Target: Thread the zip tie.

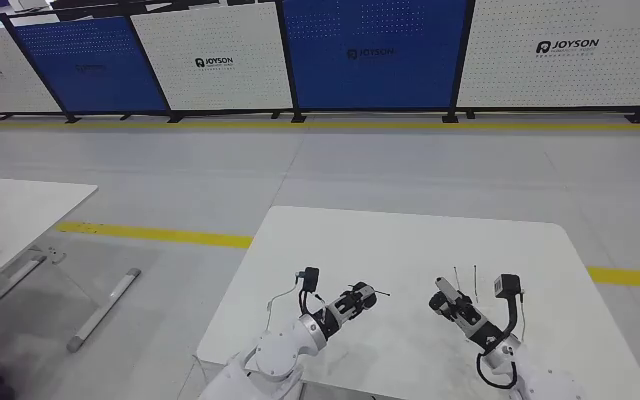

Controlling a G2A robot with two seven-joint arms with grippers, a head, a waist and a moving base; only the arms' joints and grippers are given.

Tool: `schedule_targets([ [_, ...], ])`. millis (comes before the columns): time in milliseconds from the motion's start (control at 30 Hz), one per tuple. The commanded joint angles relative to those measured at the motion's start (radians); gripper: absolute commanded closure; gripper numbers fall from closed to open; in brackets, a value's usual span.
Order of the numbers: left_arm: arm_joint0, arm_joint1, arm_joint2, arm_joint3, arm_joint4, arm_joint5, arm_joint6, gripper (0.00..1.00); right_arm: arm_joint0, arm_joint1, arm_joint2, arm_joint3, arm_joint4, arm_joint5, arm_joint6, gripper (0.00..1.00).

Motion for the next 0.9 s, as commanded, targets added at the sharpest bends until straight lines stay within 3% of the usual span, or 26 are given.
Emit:
schedule_targets([
  [0, 0.000, 0.000, 0.000, 0.000, 0.001, 0.000, 0.000, 1.00, 0.000, 0.000, 0.000, 0.000, 0.000, 0.000, 0.000, 0.00],
  [133, 0.001, -0.001, 0.002, -0.001, -0.007, 0.000, -0.001, 1.00, 0.000, 0.000, 0.000, 0.000, 0.000, 0.000, 0.000, 0.00],
  [300, 0.005, 0.005, -0.018, -0.007, -0.087, -0.001, -0.100, 1.00, 0.000, 0.000, 0.000, 0.000, 0.000, 0.000, 0.000, 0.00],
  [567, 0.005, 0.005, -0.018, -0.007, -0.087, -0.001, -0.100, 1.00, -0.002, 0.001, 0.008, -0.013, -0.015, 0.000, -0.008, 0.00],
  [767, 0.005, 0.005, -0.018, -0.007, -0.087, -0.001, -0.100, 1.00, -0.054, 0.025, 0.143, -0.111, -0.104, 0.029, 0.000, 0.00],
  [867, 0.005, 0.005, -0.018, -0.007, -0.087, -0.001, -0.100, 1.00, -0.074, 0.041, 0.223, -0.180, -0.175, 0.142, 0.052, 0.00],
])
